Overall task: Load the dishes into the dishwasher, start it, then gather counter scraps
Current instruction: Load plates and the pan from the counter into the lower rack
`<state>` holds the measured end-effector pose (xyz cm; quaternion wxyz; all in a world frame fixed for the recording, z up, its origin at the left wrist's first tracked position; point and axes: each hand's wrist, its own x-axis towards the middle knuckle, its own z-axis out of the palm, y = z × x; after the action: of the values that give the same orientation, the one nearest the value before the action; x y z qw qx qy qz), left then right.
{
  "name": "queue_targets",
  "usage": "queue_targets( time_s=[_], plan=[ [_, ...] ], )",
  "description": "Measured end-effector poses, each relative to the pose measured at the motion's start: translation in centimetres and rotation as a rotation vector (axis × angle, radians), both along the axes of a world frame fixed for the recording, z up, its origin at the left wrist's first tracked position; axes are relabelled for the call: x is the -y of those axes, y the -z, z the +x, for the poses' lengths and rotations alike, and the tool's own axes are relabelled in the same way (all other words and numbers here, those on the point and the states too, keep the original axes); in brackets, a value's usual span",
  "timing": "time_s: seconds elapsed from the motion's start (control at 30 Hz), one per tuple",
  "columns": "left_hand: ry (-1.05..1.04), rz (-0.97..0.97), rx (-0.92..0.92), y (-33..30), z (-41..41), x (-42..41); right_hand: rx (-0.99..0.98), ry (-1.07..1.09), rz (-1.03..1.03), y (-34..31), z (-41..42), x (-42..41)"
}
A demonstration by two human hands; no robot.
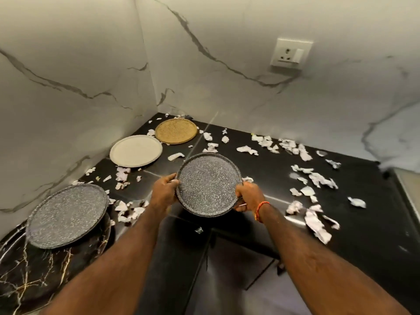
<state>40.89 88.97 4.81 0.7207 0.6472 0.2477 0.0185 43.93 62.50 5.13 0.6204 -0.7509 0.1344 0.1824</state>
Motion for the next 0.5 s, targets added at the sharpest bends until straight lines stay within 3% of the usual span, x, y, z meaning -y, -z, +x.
queue_targets(
  time_s=[0.27, 0.5],
  plan=[
    [0.343, -0.072, 0.037, -1.2, -1.5, 10.6, 0.2, 0.253, -0.09, 0.2, -5.5, 13.5],
    [0.587, -0.109, 0.05, -2.5, -4.2, 24.6, 0.275, 0.58, -0.246, 0.4, -15.9, 26.3]
  ],
)
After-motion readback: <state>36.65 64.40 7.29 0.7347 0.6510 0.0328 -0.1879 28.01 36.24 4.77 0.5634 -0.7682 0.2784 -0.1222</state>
